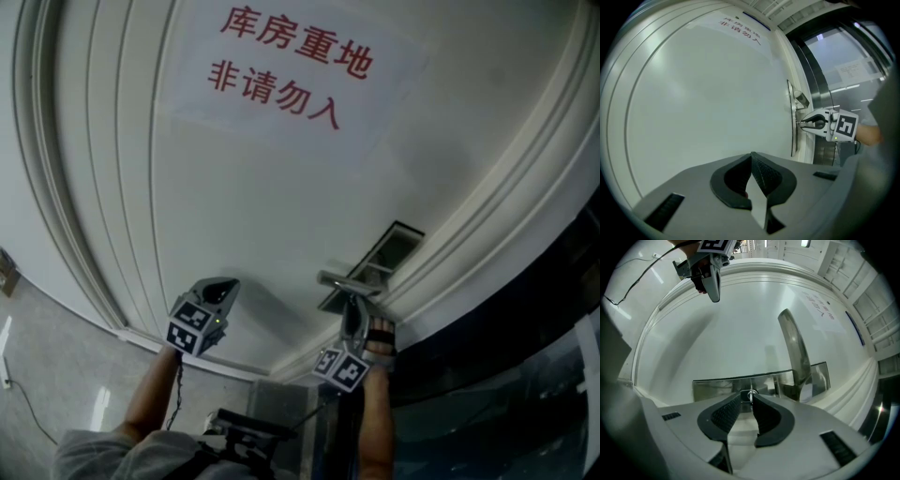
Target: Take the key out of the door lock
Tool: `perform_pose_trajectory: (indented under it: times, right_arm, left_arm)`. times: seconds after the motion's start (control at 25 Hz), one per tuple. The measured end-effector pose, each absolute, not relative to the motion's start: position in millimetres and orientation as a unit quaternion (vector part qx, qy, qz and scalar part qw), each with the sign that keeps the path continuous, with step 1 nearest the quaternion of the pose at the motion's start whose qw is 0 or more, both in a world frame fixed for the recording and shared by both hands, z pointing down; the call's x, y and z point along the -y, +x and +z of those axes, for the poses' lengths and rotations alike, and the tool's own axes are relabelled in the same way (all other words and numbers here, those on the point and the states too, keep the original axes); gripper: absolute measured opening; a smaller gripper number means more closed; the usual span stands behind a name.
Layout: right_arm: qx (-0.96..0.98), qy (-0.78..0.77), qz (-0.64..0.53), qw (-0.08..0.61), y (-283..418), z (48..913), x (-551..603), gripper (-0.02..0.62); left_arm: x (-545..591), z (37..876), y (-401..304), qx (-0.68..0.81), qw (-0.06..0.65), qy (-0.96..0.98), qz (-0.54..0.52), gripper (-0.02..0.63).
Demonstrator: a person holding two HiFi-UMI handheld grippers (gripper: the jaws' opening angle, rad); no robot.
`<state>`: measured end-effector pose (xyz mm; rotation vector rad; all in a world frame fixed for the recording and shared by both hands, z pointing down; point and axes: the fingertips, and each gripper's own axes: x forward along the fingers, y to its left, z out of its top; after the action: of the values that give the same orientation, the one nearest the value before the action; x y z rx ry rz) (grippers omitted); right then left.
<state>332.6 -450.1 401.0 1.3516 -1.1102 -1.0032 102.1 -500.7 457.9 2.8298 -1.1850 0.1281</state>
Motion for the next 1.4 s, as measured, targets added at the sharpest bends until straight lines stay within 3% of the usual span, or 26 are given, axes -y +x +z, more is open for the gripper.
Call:
perform_pose_trajectory:
  times: [0.44,1.4]
  right_arm:
    - [0.435,0.57,-0.449,0.532,333.1,393.9,449.8,0.025]
    - [0.441,0.568,-0.436,0.541,334.1,395.5,448.9,0.02]
  left_arm:
    - [499.4,457.2,103.3,0.387,0.033,0.921,0.042,-0.008]
    - [490.5,452.7,98.1,0.394,0.027,0.918,0.042,-0.008]
